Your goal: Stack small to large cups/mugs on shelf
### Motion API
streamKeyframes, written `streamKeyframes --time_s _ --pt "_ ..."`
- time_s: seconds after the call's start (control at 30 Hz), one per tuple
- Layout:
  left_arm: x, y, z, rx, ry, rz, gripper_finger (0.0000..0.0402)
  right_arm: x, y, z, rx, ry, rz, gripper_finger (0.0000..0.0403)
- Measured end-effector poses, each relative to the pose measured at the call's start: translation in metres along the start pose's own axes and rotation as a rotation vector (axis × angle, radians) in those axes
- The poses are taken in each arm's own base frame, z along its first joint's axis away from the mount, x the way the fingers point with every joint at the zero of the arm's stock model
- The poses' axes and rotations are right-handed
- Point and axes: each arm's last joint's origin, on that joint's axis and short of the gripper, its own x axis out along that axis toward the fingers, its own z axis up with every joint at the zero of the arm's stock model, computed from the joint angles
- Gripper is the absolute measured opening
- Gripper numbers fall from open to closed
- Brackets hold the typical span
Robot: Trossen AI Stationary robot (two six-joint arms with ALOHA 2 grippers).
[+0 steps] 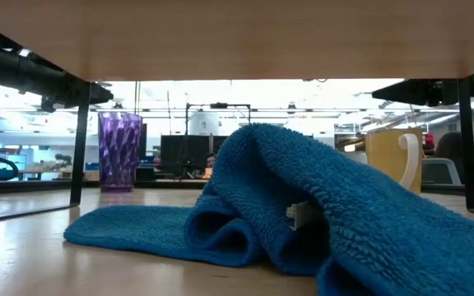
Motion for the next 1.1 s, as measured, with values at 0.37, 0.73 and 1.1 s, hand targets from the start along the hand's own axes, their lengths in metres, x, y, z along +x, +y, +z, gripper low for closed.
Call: streamKeyframes --time_s 0.37,0.73,1.1 --pt "0.0 0.0 0.0 0.0 0.0 0.0 0.0107 0.0 0.0 0.0 0.0 0.0 0.0 0.0014" --pt "0.0 -0.0003 0.0019 -0.023 -0.018 -0.003 0.0107 0.0 0.0 0.0 0.0 0.0 0.0 0.0014" --pt "0.0 -0.0003 0.0016 -0.347 -0.015 -0.006 0.0107 0.0 0.0 0.0001 0.0 -0.001 0.0 0.0014"
